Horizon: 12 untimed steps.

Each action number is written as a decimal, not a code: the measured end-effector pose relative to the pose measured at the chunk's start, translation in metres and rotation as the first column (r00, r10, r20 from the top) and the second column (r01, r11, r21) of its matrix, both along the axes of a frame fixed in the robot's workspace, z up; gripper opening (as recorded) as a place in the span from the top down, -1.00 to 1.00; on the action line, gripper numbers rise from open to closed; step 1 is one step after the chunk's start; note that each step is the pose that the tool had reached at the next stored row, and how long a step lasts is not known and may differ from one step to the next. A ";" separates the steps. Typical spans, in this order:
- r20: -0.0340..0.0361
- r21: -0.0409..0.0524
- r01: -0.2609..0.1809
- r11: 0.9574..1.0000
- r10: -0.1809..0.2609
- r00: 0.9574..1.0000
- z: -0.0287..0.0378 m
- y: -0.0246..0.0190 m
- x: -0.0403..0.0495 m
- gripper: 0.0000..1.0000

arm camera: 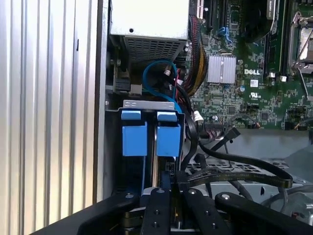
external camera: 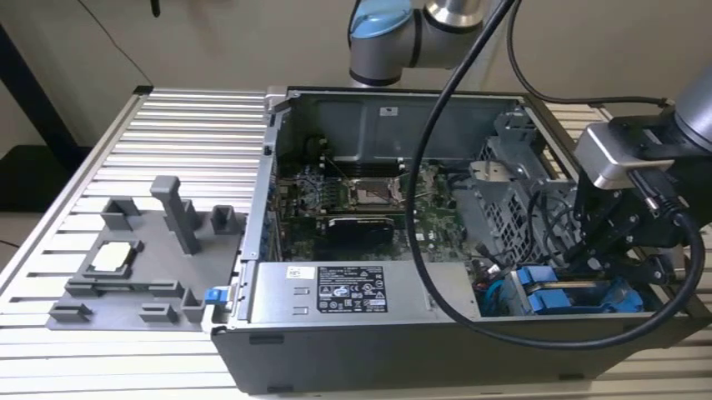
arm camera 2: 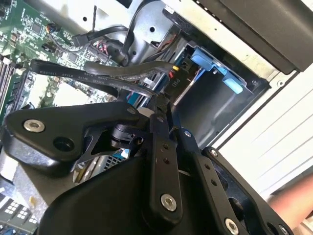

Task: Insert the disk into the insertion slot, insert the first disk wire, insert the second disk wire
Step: 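Insert the second disk wire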

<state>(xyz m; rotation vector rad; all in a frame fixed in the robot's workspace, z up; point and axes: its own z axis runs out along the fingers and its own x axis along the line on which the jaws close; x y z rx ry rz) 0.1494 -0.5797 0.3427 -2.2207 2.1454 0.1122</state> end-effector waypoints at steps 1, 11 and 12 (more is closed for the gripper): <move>0.000 0.000 0.001 1.000 -0.001 1.000 -0.0002 0.0001 0.0000 0.68; 0.000 0.002 0.007 1.000 -0.007 1.000 -0.0001 0.0010 0.0000 0.68; 0.000 0.003 0.007 1.000 -0.007 1.000 0.0006 0.0009 0.0000 0.68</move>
